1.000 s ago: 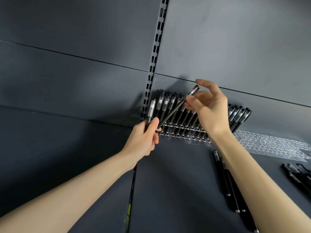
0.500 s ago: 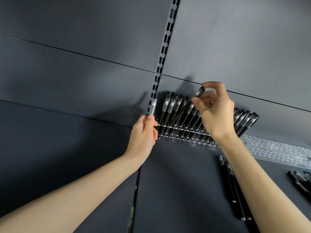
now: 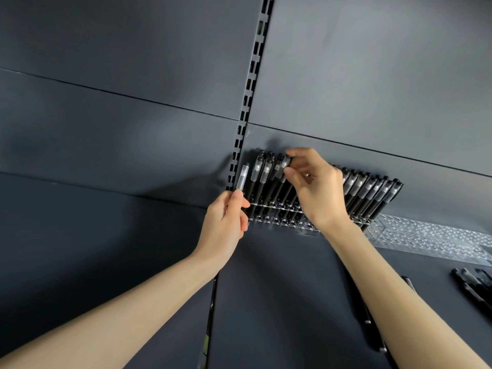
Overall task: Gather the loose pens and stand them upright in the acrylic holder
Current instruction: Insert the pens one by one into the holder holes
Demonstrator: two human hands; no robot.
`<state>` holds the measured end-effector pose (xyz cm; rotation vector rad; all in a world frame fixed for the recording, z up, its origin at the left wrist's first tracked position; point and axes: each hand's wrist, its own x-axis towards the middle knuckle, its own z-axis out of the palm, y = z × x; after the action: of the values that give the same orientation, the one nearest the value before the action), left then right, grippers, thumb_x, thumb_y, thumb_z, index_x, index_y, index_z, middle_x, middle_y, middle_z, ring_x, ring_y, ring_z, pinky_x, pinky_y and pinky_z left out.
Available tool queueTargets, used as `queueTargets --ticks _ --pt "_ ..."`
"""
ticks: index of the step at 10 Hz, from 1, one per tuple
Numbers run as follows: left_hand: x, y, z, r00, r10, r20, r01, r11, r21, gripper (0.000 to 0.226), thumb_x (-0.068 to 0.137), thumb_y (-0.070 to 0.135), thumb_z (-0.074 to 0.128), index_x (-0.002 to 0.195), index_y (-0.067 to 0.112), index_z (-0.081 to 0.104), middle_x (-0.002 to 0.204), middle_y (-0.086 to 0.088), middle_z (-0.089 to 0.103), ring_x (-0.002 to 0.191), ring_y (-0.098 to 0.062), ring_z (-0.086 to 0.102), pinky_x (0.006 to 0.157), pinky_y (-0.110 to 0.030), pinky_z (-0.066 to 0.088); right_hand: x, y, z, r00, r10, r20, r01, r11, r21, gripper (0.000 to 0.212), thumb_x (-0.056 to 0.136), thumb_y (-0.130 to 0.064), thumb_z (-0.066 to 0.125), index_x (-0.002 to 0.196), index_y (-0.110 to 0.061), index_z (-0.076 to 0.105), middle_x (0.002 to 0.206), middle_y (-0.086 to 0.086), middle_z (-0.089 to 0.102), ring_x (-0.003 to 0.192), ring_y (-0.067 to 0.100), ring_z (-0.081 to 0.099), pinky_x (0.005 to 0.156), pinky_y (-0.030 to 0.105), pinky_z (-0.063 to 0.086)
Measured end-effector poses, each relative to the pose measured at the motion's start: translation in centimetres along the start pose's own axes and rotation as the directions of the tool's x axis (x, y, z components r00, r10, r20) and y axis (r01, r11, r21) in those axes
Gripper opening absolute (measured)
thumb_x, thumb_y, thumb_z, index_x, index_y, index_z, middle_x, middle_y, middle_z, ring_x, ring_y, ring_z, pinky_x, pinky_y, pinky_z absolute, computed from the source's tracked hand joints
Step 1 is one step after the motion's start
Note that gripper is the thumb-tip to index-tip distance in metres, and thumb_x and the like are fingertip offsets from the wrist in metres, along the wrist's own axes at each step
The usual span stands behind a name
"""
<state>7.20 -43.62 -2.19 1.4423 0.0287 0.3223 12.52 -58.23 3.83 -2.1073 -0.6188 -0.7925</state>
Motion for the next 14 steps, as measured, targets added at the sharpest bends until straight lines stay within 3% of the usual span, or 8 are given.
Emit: queueTargets --ticks 2,3,7,10,11,12,13,14 --pt "-0.1 0.1 0.0 1.0 0.001 0.009 -0.001 1.0 -0.017 0.03 0.101 0.03 0.039 0.086 0.009 0.054 0.052 -0.003 0.043 0.038 -0.006 0.034 0.037 -0.013 0.026 0.3 -0.1 -0.1 1.0 0.018 0.016 -0.017 1.0 -0.013 0.023 0.087 -0.004 0.064 0.108 -0.01 0.059 0.078 -0.017 0.058 0.074 -0.008 0.057 0.068 0.001 0.038" --pt "-0.2 0.0 0.1 1.0 0.002 0.01 -0.002 1.0 0.001 0.031 0.101 0.031 0.039 0.084 0.01 0.054 0.05 0.0 0.043 0.041 -0.008 0.034 0.038 -0.014 0.027 0.6 -0.1 -0.3 0.999 0.013 0.041 -0.012 1.0 -0.027 0.02 0.087 -0.004 0.064 0.106 -0.012 0.06 0.079 -0.01 0.061 0.073 -0.011 0.056 0.068 0.002 0.04" --pt "-0.3 0.1 0.2 1.0 0.008 0.02 -0.007 1.0 -0.023 0.031 0.101 0.029 0.039 0.085 0.008 0.054 0.052 -0.004 0.043 0.039 -0.008 0.032 0.037 -0.014 0.025 1.4 -0.6 -0.7 0.993 0.051 0.108 -0.046 0.998 -0.051 0.019 0.088 -0.004 0.063 0.104 -0.014 0.061 0.08 -0.001 0.064 0.075 0.006 0.059 0.068 0.004 0.042" --pt "-0.2 0.1 0.2 1.0 -0.006 0.024 0.007 0.999 -0.035 0.031 0.102 0.029 0.037 0.088 0.008 0.054 0.055 -0.007 0.044 0.036 -0.007 0.032 0.036 -0.014 0.025 0.1 0.1 0.0 0.994 0.059 0.092 -0.053 0.996 -0.067 0.019 0.089 -0.008 0.063 0.108 -0.012 0.062 0.084 -0.002 0.065 0.075 0.006 0.06 0.068 0.003 0.041" --pt "0.0 0.3 0.1 0.999 -0.019 0.039 0.021 0.998 -0.064 0.028 0.101 0.022 0.034 0.086 0.01 0.053 0.057 -0.009 0.044 0.035 -0.006 0.031 0.035 -0.014 0.023 -0.3 -0.2 -0.2 0.998 0.063 0.019 -0.063 0.998 -0.006 0.013 0.091 -0.013 0.06 0.104 -0.016 0.061 0.08 -0.006 0.063 0.064 0.005 0.055 0.065 0.013 0.045" --pt "-0.4 0.5 0.2 0.994 -0.004 0.112 0.009 0.999 -0.047 0.024 0.101 0.019 0.036 0.09 0.006 0.053 0.06 -0.01 0.044 0.036 -0.004 0.034 0.036 -0.011 0.026 -1.0 -0.6 -0.5 0.991 0.131 0.007 -0.13 0.98 0.147 0.004 0.092 -0.019 0.06 0.09 -0.022 0.061 0.074 0.0 0.065 0.063 0.02 0.059 0.065 0.034 0.053" --pt "-1.2 0.3 0.8 0.978 0.047 0.206 -0.048 0.999 0.001 0.02 0.099 0.021 0.043 0.093 0.005 0.053 0.061 -0.01 0.045 0.039 -0.005 0.033 0.039 -0.014 0.027 -1.9 -1.2 -0.4 0.967 0.196 0.165 -0.243 0.903 0.353 0.007 0.087 -0.019 0.066 0.093 -0.017 0.063 0.076 0.003 0.069 0.072 0.021 0.066 0.076 0.04 0.056" --pt "-1.4 -0.1 1.1 0.968 0.092 0.235 -0.104 0.994 0.038 0.013 0.098 0.024 0.048 0.09 0.016 0.053 0.058 -0.004 0.047 0.043 -0.008 0.034 0.042 -0.018 0.028 -2.1 -1.1 -0.1 0.946 0.223 0.237 -0.309 0.846 0.435 0.019 0.082 -0.014 0.071 0.098 -0.015 0.06 0.071 -0.002 0.07 0.071 0.014 0.067 0.079 0.032 0.055"
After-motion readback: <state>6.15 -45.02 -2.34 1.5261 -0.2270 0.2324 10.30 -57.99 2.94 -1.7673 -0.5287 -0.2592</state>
